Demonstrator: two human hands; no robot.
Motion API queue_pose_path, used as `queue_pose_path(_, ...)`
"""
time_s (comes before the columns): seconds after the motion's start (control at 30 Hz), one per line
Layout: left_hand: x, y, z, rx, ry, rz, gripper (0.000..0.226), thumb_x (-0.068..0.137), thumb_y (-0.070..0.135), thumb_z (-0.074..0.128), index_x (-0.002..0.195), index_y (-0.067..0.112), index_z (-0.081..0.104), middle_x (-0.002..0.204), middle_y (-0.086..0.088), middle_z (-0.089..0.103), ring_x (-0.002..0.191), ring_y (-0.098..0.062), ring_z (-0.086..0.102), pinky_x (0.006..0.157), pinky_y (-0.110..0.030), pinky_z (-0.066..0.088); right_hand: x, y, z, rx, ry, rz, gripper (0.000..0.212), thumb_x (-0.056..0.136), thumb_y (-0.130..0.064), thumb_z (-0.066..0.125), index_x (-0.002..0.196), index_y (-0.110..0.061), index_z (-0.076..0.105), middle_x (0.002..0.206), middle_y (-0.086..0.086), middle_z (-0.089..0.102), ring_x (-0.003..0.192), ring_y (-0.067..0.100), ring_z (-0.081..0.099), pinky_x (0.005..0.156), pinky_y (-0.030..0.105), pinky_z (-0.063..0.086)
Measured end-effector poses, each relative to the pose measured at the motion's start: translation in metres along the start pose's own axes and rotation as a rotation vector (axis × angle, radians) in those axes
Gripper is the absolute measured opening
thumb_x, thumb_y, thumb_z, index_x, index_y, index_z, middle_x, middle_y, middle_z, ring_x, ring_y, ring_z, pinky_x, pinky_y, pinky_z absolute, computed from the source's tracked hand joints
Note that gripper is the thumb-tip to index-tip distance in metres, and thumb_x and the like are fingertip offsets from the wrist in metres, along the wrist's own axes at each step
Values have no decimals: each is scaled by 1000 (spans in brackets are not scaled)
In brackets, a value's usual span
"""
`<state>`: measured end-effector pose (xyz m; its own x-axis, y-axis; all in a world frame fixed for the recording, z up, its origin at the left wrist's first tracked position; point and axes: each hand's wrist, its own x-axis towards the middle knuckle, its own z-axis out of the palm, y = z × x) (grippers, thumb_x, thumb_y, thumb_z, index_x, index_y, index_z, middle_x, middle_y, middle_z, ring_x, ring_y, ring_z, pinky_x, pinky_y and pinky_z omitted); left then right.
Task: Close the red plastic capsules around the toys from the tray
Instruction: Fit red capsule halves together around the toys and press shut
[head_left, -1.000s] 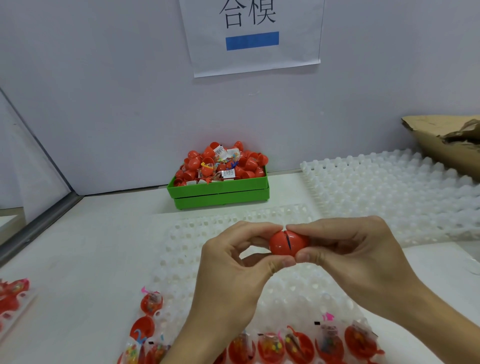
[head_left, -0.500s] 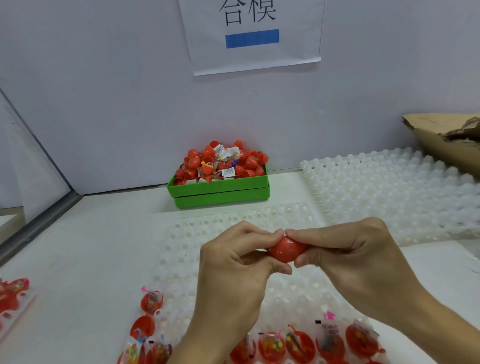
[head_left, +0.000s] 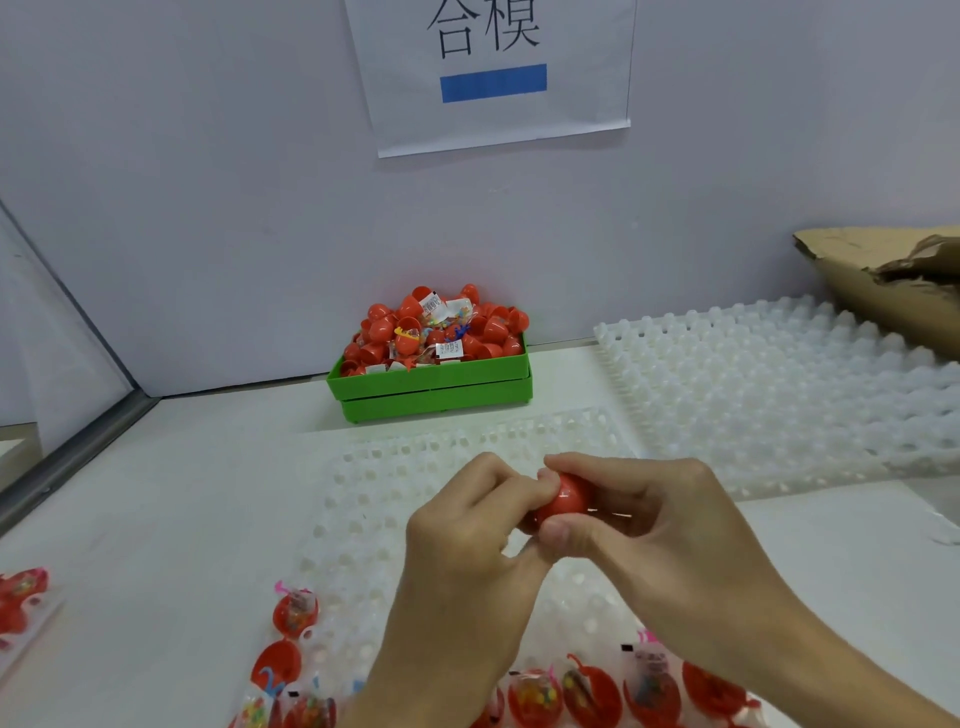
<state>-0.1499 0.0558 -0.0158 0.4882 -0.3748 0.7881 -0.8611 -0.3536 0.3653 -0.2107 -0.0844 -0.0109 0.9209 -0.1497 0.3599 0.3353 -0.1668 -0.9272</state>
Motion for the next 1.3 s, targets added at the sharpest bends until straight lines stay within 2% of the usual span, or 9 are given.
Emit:
queue_pose_path(0.13,4,1,-3,-95,-25,8,31,63,27,85,91,13,77,83,3,63,75,-5,61,67,-16,50,3,0,-3,130,17,132,31,77,3,74,100,-17,76,86,-1,78,87,12,75,77,18,57)
queue_pose_path(0.23,8,-2,-10,-509,-119,-341,46,56,44,87,99,37,74,108,8,65,110,-11,62,87,-21,54,4,-3,-5,278,0,101,30,69,-13,74,98,-15,78,93,7,78,91,21,75,80,23,58)
queue_pose_path(0.3,7,-4,-11,-720,-203,-504,60,55,51,88,111,40,70,120,10,66,121,-8,58,89,-21,54,4,-4,-6,377,-18,75,37,64,-24,75,100,-14,79,96,11,77,93,26,74,82,26,58)
queue_pose_path(0.4,5,-1,-5,-1007,-302,-627,72,54,54,90,118,29,70,111,-8,73,112,-24,67,88,-34,56,3,-1,-5,397,-86,5,45,68,-42,79,107,-19,76,99,12,77,98,28,73,84,26,57)
queue_pose_path(0.5,2,3,-1,-1030,-231,-638,64,55,54,90,109,23,76,100,-17,74,104,-31,70,85,-37,58,3,2,-2,347,-82,-34,46,72,-55,76,106,-24,77,100,10,77,99,27,73,88,28,56)
queue_pose_path(0.7,0,5,0,-972,-172,-646,34,68,16,79,100,25,79,93,-13,76,95,-29,73,79,-35,60,5,5,1,325,-85,-60,40,72,-55,74,102,-28,78,103,5,76,99,23,73,88,27,55)
queue_pose_path(0.93,3,3,0,-980,-214,-666,33,69,13,77,99,28,79,94,-16,75,98,-31,71,84,-36,58,6,9,-2,300,-29,-30,29,68,-27,73,97,-28,79,99,3,78,96,20,74,85,24,56)
queue_pose_path(1.2,9,-9,-6,-1195,-272,-826,41,72,17,74,113,11,72,113,-25,68,108,-33,67,84,-32,57,7,3,-11,233,-183,23,40,85,2,66,117,-21,73,113,3,74,110,18,69,89,18,52)
queue_pose_path(1.3,10,-12,-7,-1186,-229,-841,33,80,14,71,113,12,72,105,-23,71,101,-31,70,83,-32,57,9,4,-12,163,-75,34,46,84,16,62,113,-18,71,105,1,77,103,16,72,87,19,54)
